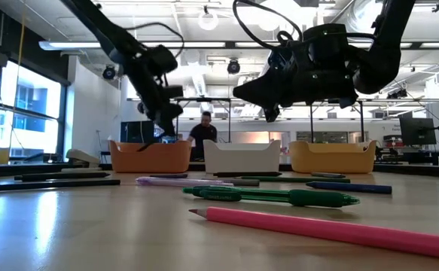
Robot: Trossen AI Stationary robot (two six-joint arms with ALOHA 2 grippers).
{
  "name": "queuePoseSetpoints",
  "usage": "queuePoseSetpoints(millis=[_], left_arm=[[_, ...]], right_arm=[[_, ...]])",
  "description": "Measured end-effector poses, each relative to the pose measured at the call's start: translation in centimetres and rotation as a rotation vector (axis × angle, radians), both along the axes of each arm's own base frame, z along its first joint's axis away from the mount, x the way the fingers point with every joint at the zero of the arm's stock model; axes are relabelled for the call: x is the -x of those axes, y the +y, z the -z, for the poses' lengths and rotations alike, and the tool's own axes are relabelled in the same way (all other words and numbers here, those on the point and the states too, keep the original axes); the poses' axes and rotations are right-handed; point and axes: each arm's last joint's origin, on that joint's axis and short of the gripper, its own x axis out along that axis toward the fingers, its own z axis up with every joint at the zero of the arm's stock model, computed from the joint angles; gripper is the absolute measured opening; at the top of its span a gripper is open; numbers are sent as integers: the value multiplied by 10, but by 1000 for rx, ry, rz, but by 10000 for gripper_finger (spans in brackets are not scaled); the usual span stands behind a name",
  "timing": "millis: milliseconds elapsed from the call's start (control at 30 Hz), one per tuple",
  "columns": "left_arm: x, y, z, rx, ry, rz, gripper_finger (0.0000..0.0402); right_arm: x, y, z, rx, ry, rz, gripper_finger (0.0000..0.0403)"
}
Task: Sort crayons/erasers/pens/pencils in bins
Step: Put the middle right black pen into the orange bin
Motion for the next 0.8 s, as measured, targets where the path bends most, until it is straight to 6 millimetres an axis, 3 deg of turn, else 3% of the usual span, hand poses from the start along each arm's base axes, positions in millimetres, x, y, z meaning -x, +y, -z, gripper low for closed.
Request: queuePoseSetpoints(millis=[367,600,800], left_arm=[[-8,23,31,109,104,-4,38],[-8,24,32,105,103,-17,50],[-8,24,32,106,107,-21,96]], right_arm=[[0,0,0,1,4,0,1],[0,0,0,1,5,0,0],[0,0,0,0,5,0,0]])
